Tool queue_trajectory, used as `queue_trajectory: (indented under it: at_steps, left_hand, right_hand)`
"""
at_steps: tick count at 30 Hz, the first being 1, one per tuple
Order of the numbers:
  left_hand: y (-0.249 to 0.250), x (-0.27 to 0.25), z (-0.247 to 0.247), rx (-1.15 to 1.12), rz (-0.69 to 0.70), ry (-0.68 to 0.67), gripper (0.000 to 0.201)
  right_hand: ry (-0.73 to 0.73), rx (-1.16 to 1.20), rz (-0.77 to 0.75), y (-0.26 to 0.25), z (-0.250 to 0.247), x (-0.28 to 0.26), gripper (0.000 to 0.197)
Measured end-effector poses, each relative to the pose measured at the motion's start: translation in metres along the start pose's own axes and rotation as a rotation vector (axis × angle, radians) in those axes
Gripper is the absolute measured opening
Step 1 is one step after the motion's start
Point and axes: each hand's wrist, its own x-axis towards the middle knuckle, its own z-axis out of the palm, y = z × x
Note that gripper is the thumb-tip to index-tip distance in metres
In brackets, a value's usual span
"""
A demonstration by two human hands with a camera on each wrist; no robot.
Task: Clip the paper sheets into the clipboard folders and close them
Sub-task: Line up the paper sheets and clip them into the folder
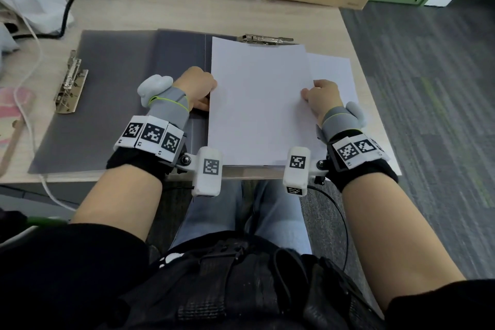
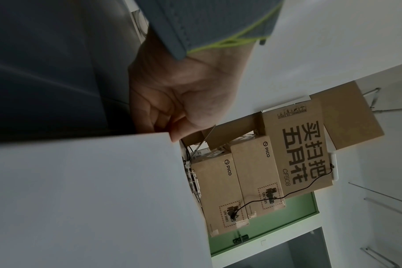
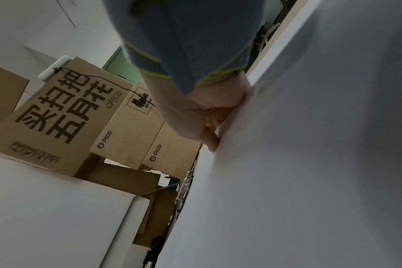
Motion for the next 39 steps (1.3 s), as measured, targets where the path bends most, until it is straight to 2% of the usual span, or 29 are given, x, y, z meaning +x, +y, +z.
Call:
queue_trajectory:
  at_steps: [7, 12, 15, 17, 20, 23, 25, 30, 33, 39]
  left_hand:
    - [0.002, 0.005, -0.003, -0.001, 0.013, 0.014, 0.009]
    - [-0.002, 0.015, -0.006, 0.056, 0.03, 0.085, 0.005]
    - [-0.005, 0.02, -0.007, 0.082, 0.063, 0.128, 0.015]
    - [-0.007, 0.022, -0.008, 0.098, 0.074, 0.151, 0.014]
    - [-0.006, 0.025, -0.01, 0.171, 0.13, 0.267, 0.016]
    - [-0.001, 0.029, -0.012, 0.228, 0.25, 0.362, 0.016]
    - [0.005, 0.031, -0.008, 0.182, 0.323, 0.303, 0.006]
    - [0.029, 0.046, 0.007, 0.286, 0.464, 0.122, 0.025]
    - [0.041, 0.064, 0.011, 0.354, 0.462, 0.062, 0.031]
    - [0.048, 0.097, 0.012, 0.459, 0.413, 0.087, 0.035]
  right_hand:
    - [0.048, -0.009, -0.05, -0.008, 0.005, 0.005, 0.049]
    - [0.078, -0.076, -0.079, -0.009, 0.006, 0.008, 0.049]
    - [0.101, -0.12, -0.103, -0.007, 0.007, 0.011, 0.048]
    - [0.12, -0.148, -0.117, -0.007, 0.007, 0.013, 0.046]
    - [0.141, -0.173, -0.15, -0.009, 0.004, 0.015, 0.041]
    - [0.149, -0.149, -0.191, -0.013, 0.003, 0.016, 0.042]
    - [0.119, -0.087, -0.222, -0.016, 0.005, 0.018, 0.042]
    - [0.045, 0.036, -0.239, -0.025, 0.017, 0.033, 0.039]
    - [0.028, 0.087, -0.227, -0.035, 0.027, 0.048, 0.036]
    - [-0.012, 0.246, -0.196, -0.053, 0.043, 0.078, 0.025]
